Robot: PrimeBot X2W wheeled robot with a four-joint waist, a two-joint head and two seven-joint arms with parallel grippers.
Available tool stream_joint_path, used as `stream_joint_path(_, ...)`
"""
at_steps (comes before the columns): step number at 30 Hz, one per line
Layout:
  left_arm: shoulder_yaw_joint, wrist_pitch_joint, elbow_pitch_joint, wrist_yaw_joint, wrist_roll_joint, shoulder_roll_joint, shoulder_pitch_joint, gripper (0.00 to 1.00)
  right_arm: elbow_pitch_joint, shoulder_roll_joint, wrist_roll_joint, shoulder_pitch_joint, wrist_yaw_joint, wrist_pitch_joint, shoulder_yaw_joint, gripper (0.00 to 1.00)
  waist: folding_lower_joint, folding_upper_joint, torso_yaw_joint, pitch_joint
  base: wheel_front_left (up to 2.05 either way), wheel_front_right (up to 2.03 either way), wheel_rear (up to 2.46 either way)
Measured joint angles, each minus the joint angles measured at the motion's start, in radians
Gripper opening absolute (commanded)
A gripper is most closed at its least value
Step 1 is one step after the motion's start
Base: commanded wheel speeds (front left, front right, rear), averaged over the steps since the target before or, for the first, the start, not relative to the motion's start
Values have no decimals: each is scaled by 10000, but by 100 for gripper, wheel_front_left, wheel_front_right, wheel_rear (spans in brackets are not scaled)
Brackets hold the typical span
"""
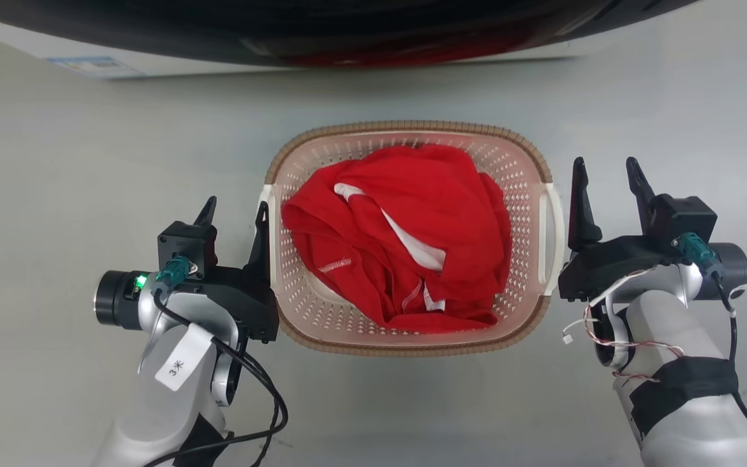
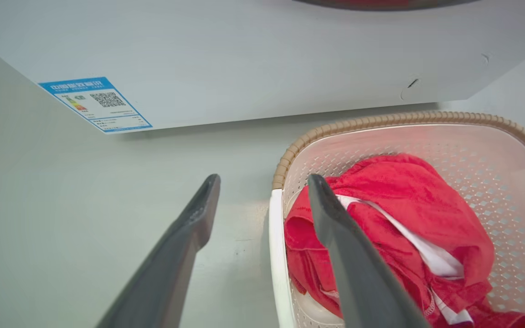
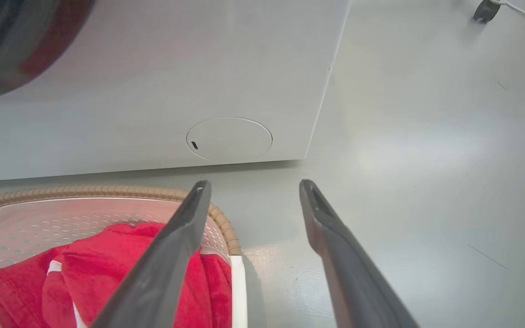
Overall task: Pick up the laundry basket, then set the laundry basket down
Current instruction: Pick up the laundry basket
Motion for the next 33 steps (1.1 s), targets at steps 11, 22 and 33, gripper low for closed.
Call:
stream_joint_path(11, -462, -96, 1294, -213, 0, -29, -581, 100, 909, -6, 878, -379, -58, -10, 922, 100, -2, 0, 39, 928, 0, 0, 0)
stream_joint_path(22, -918, -123, 2073, -299, -173, -63, -1094, 100, 1582, -8, 1511, -688, -155, -12, 1517, 100, -1, -2, 78, 1278, 0, 0, 0)
stream_joint_path(33, -1599, -125, 2562, -242, -1302, -65, -1373, 100, 2435, -17, 1990, -1181, -176, -13, 1856, 100, -1, -2, 48, 1696, 0, 0, 0)
